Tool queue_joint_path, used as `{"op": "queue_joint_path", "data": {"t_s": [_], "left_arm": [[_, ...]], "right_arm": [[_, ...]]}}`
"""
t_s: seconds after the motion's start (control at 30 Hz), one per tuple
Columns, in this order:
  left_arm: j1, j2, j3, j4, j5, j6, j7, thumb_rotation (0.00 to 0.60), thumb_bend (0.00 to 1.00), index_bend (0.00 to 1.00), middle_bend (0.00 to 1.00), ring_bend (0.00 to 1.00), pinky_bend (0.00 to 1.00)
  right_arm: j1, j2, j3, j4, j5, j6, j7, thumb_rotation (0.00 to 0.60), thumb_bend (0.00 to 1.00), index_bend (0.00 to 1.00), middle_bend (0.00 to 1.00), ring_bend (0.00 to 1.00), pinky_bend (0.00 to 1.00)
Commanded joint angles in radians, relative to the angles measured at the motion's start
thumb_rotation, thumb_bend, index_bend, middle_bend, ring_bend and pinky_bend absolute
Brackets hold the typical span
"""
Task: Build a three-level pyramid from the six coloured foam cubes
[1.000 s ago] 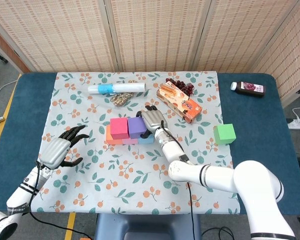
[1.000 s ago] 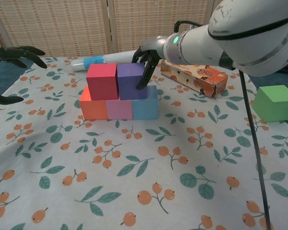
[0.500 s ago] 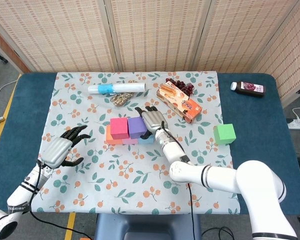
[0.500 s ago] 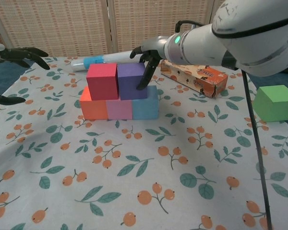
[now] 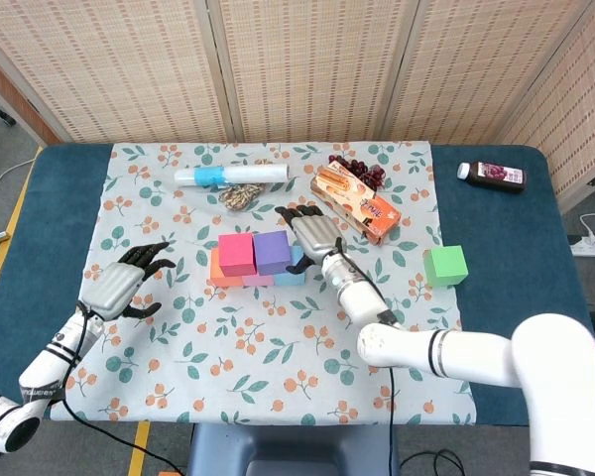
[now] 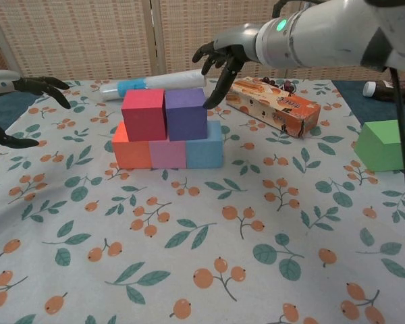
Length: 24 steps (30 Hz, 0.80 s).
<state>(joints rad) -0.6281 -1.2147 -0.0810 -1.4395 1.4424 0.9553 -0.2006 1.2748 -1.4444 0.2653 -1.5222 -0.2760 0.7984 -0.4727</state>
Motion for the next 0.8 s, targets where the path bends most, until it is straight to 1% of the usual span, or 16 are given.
{"op": "queue_joint_path", "data": {"t_s": [0.03,0.17,0.27,0.47,0.67,0.8], "left_arm": [[-0.023,-0.015,-0.014,0.020,-0.026,-0.036,-0.002,0.600,0.29,0.24,0.00,0.00,0.07],[-0.053,-0.029,-0.025,0.023,-0.046,-0.076,0.023,0.600,0.29,0.24,0.00,0.00,0.06],[-0.070,-0.038,-0.032,0.018,-0.059,-0.094,0.056,0.600,0.29,0.24,0.00,0.00,0.05],[-0.104,-0.055,-0.040,0.001,-0.104,-0.141,0.133,0.600,0.29,0.23,0.00,0.00,0.01],[-0.130,-0.081,-0.056,0.012,-0.165,-0.173,0.181,0.600,0.29,0.19,0.00,0.00,0.00],[-0.133,-0.087,-0.060,0.014,-0.174,-0.175,0.186,0.600,0.29,0.18,0.00,0.00,0.00]], "right_arm": [[-0.060,0.080,0.019,-0.091,-0.045,-0.007,0.070,0.600,0.11,0.00,0.13,0.00,0.00],[-0.083,0.108,0.015,-0.123,-0.065,-0.035,0.109,0.600,0.11,0.00,0.13,0.00,0.00],[-0.084,0.116,0.009,-0.127,-0.052,-0.066,0.131,0.600,0.11,0.00,0.13,0.00,0.00],[-0.074,0.100,-0.014,-0.103,-0.049,-0.089,0.148,0.600,0.11,0.00,0.13,0.00,0.00],[-0.066,0.082,-0.031,-0.079,-0.047,-0.106,0.167,0.600,0.11,0.00,0.13,0.00,0.00],[-0.065,0.079,-0.034,-0.075,-0.052,-0.109,0.172,0.600,0.11,0.00,0.13,0.00,0.00]]}}
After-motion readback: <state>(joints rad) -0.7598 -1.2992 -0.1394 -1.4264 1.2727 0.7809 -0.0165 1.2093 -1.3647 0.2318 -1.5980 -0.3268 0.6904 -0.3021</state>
